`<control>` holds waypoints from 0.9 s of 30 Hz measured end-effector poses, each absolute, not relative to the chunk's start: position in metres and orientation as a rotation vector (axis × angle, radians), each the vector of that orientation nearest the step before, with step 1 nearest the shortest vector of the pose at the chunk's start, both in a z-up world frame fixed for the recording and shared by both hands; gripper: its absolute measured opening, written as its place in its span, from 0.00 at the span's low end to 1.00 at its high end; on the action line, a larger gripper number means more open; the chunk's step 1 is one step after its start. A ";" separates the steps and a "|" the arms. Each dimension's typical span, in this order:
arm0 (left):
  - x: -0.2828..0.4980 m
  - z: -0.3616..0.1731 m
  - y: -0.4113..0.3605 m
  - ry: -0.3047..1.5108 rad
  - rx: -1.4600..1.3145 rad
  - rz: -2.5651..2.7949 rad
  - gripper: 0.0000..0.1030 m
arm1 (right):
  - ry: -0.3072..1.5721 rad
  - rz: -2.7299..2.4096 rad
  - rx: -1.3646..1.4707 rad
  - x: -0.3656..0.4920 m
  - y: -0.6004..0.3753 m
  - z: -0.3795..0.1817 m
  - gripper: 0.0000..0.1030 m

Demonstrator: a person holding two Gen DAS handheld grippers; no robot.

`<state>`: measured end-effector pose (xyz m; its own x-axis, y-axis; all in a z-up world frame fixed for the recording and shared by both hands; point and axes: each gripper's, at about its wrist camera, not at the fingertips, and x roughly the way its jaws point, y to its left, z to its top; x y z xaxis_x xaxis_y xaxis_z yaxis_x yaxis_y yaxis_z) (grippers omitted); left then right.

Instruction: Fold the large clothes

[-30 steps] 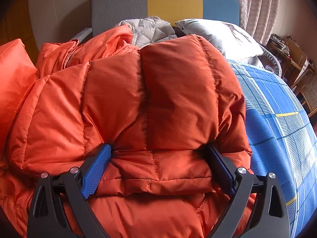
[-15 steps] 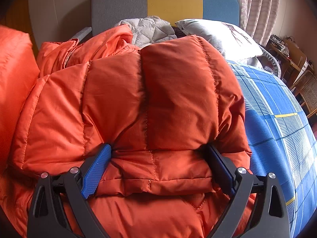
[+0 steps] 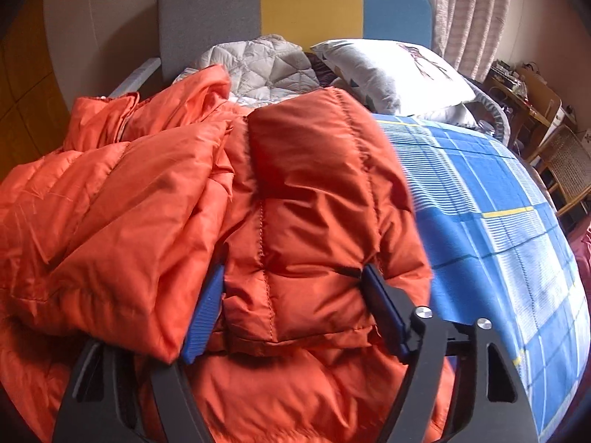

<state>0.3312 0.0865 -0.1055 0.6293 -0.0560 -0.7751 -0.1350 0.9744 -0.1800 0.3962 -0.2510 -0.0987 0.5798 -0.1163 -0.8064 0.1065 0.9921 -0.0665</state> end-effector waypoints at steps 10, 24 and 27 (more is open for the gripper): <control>0.343 -0.108 0.083 0.854 -0.253 0.069 0.58 | 0.874 -0.119 0.049 0.366 -0.275 -0.060 0.60; 0.340 -0.114 0.083 0.842 -0.266 0.075 0.60 | 0.917 0.082 0.188 0.395 -0.224 -0.071 0.11; 0.340 -0.117 0.088 0.848 -0.287 0.081 0.60 | 0.883 0.045 0.115 0.392 -0.221 -0.065 0.06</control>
<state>0.3404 0.0880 -0.1168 0.6606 -0.0428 -0.7495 -0.1846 0.9585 -0.2174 0.3917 -0.2212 -0.0652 0.6340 0.0872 -0.7684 0.0082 0.9928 0.1194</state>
